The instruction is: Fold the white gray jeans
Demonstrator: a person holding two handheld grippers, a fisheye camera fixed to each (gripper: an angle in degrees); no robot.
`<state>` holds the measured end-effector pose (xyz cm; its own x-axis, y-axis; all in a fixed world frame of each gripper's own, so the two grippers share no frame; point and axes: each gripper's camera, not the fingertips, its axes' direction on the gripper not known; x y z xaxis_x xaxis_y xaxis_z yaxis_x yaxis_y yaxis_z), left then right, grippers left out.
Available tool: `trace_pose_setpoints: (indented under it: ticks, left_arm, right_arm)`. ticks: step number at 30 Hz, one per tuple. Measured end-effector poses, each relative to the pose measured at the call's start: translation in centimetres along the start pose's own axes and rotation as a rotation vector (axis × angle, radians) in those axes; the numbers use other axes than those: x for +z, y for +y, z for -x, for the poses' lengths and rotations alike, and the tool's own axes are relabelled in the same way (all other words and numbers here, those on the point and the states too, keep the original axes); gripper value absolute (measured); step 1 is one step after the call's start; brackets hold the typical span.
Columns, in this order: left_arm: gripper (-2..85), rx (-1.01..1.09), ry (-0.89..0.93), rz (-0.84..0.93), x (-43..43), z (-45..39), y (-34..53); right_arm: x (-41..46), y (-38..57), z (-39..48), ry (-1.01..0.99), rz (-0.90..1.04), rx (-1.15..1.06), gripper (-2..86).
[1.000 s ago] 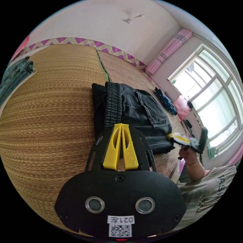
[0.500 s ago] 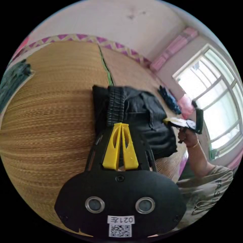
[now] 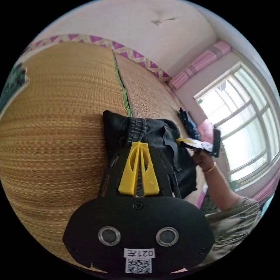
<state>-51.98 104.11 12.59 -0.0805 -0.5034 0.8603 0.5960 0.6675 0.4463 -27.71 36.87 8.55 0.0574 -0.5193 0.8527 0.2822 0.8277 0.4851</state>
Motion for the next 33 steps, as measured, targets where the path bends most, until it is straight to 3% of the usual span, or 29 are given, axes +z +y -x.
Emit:
trace_pose_setpoints:
  ticks: [3,7,10,14,20,24,27,33]
  left_arm:
    - [-0.7,0.005,0.023,0.007,0.9,0.5,-0.1]
    - [2.9,-0.041,0.172,-0.161,-3.1,3.3,2.1]
    - [11.1,-0.016,0.152,-0.078,-3.5,4.4,2.0]
    - [14.6,0.003,0.026,0.129,1.2,4.6,0.2]
    - [12.2,-0.007,0.099,0.283,8.1,2.7,-3.3]
    - [8.3,-0.002,0.054,0.315,10.8,1.4,-4.8]
    - [5.6,-0.076,0.165,0.256,10.7,1.9,-5.3]
    - [5.2,-0.074,0.148,0.243,12.2,-6.3,-9.1]
  right_arm:
    - [0.9,2.6,-2.1,-0.025,-0.024,0.020,0.5]
    - [-0.6,7.7,-8.9,-0.226,-0.094,0.150,8.3]
    - [1.9,11.5,-13.8,-0.393,-0.012,0.217,12.3]
    - [8.9,15.4,-18.0,-0.519,0.134,0.298,14.9]
    - [16.6,18.9,-23.4,-0.780,0.108,0.424,11.5]
    - [19.6,20.6,-26.1,-0.813,0.088,0.424,7.6]
    - [19.7,22.3,-28.1,-0.882,0.049,0.432,6.3]
    - [12.7,24.2,-33.2,-0.861,-0.021,0.373,5.7]
